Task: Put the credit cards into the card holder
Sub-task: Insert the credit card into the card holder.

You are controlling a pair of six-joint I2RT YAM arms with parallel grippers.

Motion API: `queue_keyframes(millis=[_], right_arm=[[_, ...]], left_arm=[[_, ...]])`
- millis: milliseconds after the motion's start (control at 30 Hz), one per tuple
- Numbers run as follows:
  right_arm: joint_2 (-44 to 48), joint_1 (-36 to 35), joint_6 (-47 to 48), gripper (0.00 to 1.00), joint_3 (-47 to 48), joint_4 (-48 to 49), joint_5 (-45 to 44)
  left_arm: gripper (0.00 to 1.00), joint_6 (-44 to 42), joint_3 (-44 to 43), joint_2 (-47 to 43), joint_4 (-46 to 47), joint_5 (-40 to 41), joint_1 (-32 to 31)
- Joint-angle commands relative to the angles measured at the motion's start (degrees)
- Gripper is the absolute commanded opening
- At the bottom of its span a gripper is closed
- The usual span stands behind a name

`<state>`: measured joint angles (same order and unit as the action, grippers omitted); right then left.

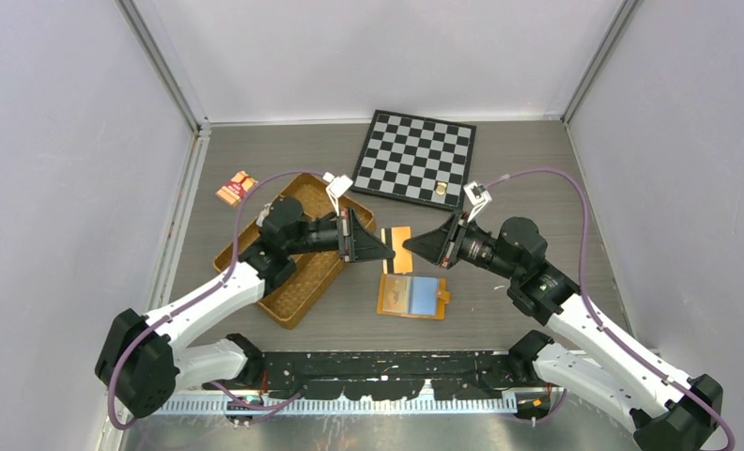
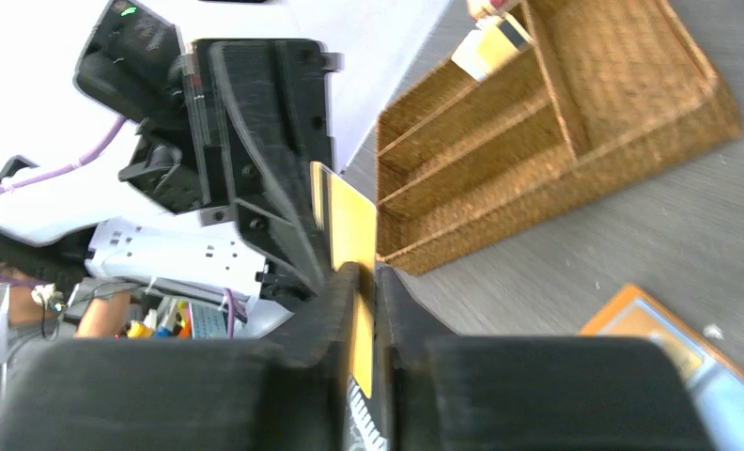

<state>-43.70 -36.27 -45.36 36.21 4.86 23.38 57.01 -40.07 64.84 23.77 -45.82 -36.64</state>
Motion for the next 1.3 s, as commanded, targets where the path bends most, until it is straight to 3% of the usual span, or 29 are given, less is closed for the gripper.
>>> queue_keyframes(millis=[0, 33, 100, 233, 333, 733, 967, 1267], right_arm=[[0.7, 0.0, 1.7, 0.34, 2.6, -10.7, -6.3], [0.7, 0.0, 2.0, 0.48, 3.2, -15.1, -8.9], [0.5, 0.0, 1.9, 0.65, 4.1, -23.4, -14.8], [-1.8, 0.1, -0.6, 0.75, 3.2, -36.1, -25.7], [-5.8, 0.4, -2.7, 0.76, 1.6, -41.7, -27.4], [-13.5, 0.4, -6.3, 0.74, -6.0, -33.5, -21.9], [-18.0, 0.3, -6.7, 0.64, -7.3, -31.1, -19.9], [-25.3, 0.3, -7.2, 0.43, -6.7, -32.8, -22.0]], left_arm=[[0.00, -2.5, 0.0, -1.0, 0.1, 2.0, 0.0], [0.00, -4.2, -0.3, -0.7, -2.6, 2.6, 0.0], [0.00, -7.8, -0.8, 0.5, -8.4, 3.8, 0.0], [0.00, -13.7, -3.8, 6.1, -19.7, 4.3, 0.0], [0.00, -15.7, -5.0, 10.8, -22.9, 4.3, -0.4], [0.00, -11.1, -1.8, 24.9, -13.0, 2.8, -3.3], [0.00, -9.1, -1.2, 29.7, -8.8, 2.8, -4.0], [0.00, -6.3, 0.0, 34.9, -4.0, 2.4, -4.1]])
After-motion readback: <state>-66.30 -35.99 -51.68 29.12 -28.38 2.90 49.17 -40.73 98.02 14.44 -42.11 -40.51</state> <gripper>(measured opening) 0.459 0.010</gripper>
